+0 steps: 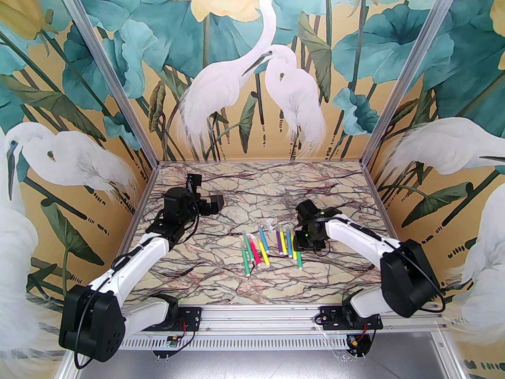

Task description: Open the pen caps

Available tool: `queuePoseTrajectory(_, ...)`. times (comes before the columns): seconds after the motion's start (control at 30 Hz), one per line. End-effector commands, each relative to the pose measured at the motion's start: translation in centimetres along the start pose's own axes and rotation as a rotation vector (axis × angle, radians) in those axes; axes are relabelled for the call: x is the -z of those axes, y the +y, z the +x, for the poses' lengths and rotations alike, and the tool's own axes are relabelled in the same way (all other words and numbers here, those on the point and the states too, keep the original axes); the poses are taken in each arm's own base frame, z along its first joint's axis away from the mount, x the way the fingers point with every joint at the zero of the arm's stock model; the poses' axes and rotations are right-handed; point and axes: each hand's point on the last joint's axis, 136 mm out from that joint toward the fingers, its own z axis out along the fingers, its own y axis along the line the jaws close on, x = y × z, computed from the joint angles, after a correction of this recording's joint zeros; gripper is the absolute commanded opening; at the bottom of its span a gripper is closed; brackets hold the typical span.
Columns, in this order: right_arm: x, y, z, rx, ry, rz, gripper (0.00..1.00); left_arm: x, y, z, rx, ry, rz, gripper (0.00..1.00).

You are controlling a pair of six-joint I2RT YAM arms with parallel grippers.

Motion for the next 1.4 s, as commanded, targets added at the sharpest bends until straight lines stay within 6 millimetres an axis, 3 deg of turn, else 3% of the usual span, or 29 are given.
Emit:
queuePoseTrajectory(0.0, -1.0, 0.2, 0.2, -0.023, 0.012, -0.014, 0.4, 0.5, -1.4, -0.5, -0.007, -0.013, 0.067, 1.0)
queuePoseTrajectory(0.57, -3.2, 0.0, 0.5, -0.017, 0.049, -0.015, 0.38, 0.3, -1.6, -0.1, -0.001, -0.003, 0.082, 1.0)
queuePoseTrajectory(0.93, -3.8, -2.0, 0.4, -0.014, 0.064, 0.115, 0.34, 0.1, -1.7, -0.1, 0.001, 0.008, 0.082, 0.99)
queuePoseTrajectory(1.37, -4.8, -3.1, -0.2, -0.002, 0.06, 0.257, 0.26, 0.0, -2.1, -0.5, 0.028, 0.011, 0.096, 1.0)
